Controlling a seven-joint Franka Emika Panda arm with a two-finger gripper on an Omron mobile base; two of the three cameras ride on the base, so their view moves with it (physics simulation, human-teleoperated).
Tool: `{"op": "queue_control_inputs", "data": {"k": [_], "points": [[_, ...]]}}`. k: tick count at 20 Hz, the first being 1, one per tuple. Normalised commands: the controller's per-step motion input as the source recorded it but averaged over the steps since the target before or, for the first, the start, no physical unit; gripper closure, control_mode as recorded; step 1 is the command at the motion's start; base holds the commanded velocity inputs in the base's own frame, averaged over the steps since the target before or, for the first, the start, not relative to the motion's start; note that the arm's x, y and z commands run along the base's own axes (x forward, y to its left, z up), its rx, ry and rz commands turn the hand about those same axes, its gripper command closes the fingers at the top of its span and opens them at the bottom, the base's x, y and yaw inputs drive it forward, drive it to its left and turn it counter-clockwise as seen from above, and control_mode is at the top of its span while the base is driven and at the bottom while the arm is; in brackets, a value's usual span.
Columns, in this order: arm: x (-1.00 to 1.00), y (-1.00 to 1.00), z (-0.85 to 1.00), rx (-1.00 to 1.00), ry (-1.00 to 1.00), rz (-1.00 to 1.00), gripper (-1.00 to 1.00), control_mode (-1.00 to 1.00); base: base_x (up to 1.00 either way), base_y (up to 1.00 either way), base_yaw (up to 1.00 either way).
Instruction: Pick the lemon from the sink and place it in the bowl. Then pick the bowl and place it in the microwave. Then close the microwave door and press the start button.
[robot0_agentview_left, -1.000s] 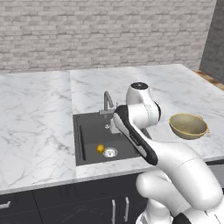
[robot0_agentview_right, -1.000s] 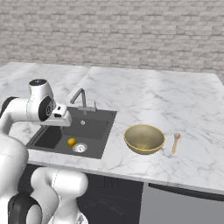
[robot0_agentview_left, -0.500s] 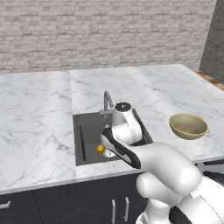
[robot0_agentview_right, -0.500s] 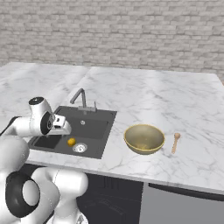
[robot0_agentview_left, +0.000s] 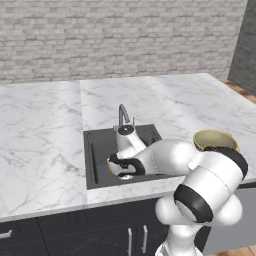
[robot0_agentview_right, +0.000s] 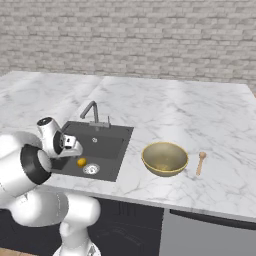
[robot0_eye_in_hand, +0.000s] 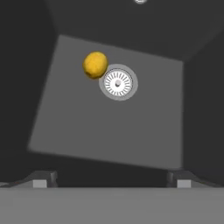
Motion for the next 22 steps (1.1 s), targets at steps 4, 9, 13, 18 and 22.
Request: {"op": "queue_control_inputs", "data": {"k": [4,9,13,18,22], "points": [[0.63,0.03,-0.43,-0.04,0.17,0.00,-1.00,-1.00,0.00,0.00,0.00],[0.58,0.02,-0.45,-0.04,0.11,0.00,-1.00,-1.00,0.00,0.00,0.00],[0.41,0.19,-0.59,-0.10,0.00,0.00,-1.00,-1.00,0.00,0.00,0.00],[0.34,0.12,-0.47,-0.07,0.00,0.00,-1.00,-1.00,0.00,0.00,0.00],[0.55,0.04,-0.29,-0.03,0.00,0.00,-1.00,-1.00,0.00,0.00,0.00]]}}
